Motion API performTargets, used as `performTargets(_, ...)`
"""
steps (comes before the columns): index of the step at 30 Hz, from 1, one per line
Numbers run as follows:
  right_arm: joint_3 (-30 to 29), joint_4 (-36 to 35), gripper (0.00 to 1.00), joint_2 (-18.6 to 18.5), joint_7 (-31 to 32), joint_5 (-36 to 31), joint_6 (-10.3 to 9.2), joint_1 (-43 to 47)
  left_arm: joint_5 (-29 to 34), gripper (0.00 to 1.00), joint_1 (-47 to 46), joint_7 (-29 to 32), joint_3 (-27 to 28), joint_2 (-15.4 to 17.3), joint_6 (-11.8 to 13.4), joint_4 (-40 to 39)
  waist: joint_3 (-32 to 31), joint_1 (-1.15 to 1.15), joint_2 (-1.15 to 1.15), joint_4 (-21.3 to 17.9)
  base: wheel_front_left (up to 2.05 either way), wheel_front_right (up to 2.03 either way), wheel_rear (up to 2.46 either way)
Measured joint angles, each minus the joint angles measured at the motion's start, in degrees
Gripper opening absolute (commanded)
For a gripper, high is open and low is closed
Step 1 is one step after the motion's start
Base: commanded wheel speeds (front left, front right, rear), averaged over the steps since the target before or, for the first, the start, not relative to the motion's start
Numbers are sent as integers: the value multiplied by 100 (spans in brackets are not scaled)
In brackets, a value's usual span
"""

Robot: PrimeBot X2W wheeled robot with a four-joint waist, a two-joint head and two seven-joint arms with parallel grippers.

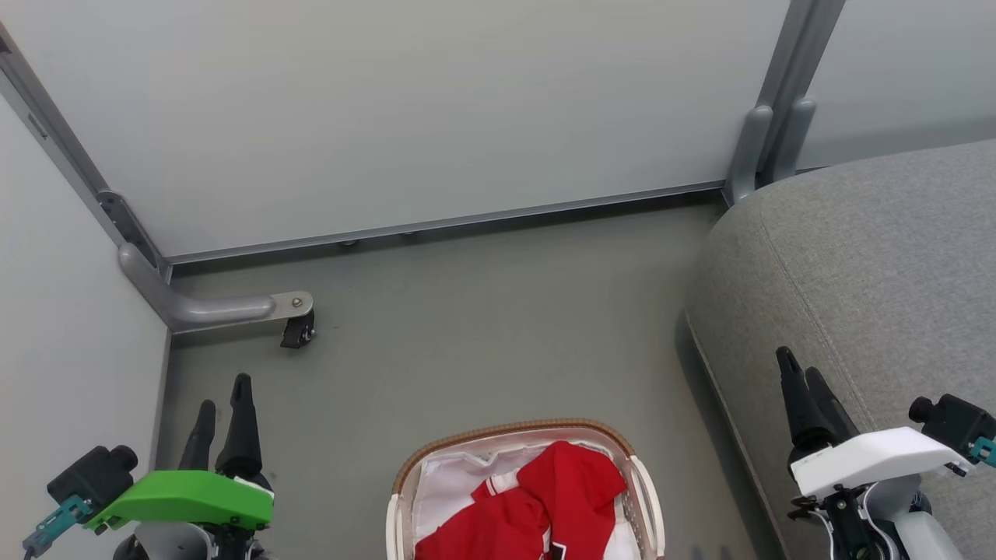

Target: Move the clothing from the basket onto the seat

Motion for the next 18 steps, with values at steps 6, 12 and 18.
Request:
performTargets(6, 0, 63, 100, 12, -107, -668, 0, -1, 660, 100, 0, -120, -112, 59, 1, 47, 7, 0, 0, 2, 0, 0, 0)
performTargets(12, 18, 121, 100, 33, -202, -1214, 0, -1, 1248, 100, 1, -220, -253, 82, 25, 68, 0, 0, 0, -4, 0, 0, 0)
performTargets(18, 19, 146, 100, 40, -308, -1652, 0, 2, 1646, 100, 11, -320, -350, 93, 74, 63, -16, 0, 0, -6, 0, 0, 0)
